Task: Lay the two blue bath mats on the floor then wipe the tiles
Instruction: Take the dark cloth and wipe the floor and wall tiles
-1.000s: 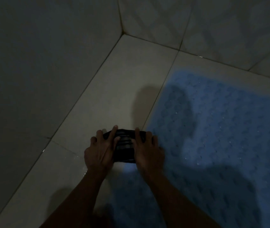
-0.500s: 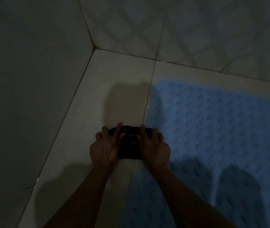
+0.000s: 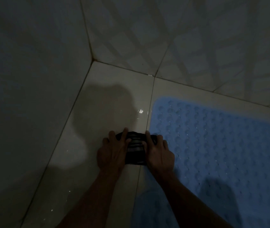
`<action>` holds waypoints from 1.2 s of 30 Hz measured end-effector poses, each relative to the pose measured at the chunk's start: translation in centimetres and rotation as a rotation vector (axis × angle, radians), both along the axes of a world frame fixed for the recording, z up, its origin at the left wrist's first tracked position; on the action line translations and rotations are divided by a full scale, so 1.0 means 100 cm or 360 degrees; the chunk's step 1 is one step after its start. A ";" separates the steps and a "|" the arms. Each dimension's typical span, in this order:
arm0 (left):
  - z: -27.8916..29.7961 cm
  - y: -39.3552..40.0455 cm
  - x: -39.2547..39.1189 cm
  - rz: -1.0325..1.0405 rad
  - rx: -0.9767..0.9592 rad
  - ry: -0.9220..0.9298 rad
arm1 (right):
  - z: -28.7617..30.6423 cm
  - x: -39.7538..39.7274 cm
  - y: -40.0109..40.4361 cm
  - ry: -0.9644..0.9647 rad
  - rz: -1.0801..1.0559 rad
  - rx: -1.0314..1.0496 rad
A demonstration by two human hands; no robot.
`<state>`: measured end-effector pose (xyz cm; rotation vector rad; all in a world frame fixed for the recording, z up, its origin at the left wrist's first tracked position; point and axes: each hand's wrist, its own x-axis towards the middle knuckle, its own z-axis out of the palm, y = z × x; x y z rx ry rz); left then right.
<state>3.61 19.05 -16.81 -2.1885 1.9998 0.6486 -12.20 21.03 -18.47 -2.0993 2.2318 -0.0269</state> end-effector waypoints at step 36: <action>-0.003 -0.151 -0.076 0.0101 -0.0292 -0.0462 | -0.016 -0.069 -0.174 -0.0138 0.0199 -0.0140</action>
